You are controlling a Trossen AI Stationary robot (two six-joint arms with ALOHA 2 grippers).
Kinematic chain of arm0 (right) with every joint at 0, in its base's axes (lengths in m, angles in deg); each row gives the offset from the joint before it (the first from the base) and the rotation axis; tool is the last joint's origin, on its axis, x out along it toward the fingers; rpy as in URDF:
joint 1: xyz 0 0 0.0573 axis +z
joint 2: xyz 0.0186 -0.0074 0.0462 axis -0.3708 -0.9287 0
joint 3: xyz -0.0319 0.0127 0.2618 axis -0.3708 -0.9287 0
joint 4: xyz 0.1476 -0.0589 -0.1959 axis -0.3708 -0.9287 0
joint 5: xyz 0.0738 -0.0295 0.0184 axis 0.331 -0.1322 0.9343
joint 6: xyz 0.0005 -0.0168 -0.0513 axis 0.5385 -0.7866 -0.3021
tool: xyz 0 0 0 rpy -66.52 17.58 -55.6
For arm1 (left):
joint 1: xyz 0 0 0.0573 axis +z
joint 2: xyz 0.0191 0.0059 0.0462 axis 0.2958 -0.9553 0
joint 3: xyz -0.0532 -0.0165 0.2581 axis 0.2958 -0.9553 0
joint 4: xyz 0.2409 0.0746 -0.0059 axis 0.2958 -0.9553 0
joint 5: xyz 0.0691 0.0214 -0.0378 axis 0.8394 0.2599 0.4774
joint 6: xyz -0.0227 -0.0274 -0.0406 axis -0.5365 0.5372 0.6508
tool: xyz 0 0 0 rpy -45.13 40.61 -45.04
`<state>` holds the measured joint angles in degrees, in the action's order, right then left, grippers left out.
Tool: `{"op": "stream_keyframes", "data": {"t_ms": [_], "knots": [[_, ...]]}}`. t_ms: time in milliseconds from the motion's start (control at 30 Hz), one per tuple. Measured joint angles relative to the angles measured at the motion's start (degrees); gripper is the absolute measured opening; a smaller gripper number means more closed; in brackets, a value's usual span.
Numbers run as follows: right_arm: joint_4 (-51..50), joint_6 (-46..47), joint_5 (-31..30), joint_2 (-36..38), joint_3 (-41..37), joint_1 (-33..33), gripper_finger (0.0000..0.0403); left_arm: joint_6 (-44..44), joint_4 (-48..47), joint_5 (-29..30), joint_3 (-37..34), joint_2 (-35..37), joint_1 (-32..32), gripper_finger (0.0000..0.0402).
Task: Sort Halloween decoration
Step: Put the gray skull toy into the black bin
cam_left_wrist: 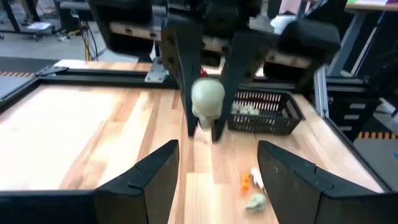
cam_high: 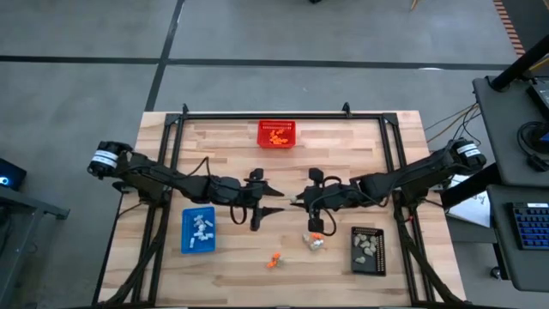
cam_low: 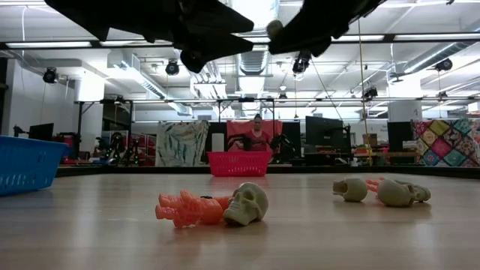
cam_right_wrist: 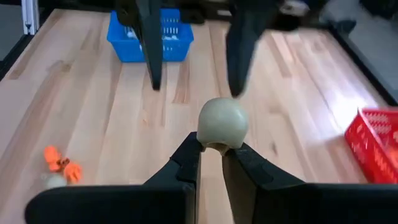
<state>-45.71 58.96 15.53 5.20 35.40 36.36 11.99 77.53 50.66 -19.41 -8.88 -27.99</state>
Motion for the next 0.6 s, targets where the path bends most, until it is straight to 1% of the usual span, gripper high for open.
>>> {"op": "stream_keyframes", "data": {"t_ms": [67,167,233,400,500,600], "knots": [[-2.98,2.28,0.75,0.8,0.0,0.0,0.0038,-0.01,-1.43,0.0,0.0,0.67,0.0,0.0201],[-8.52,7.78,4.79,1.16,0.02,-0.02,0.0038,-0.02,-1.57,0.02,0.0,1.63,0.0,0.0201],[-14.03,13.04,10.65,1.15,0.03,0.0,0.0038,-0.02,-1.8,0.02,0.02,1.66,0.01,0.0201],[-27.85,28.17,29.16,0.74,0.0,0.98,0.0038,-0.02,-1.81,0.02,0.02,1.66,0.0,0.0201],[-33.31,37.62,36.21,0.92,0.0,3.64,0.0038,-0.02,-1.75,0.02,0.02,1.66,0.0,0.0201],[-37.6,46.61,41.09,1.03,0.0,6.54,0.0038,-0.02,-1.83,0.02,0.02,1.68,0.01,0.0201]]}}
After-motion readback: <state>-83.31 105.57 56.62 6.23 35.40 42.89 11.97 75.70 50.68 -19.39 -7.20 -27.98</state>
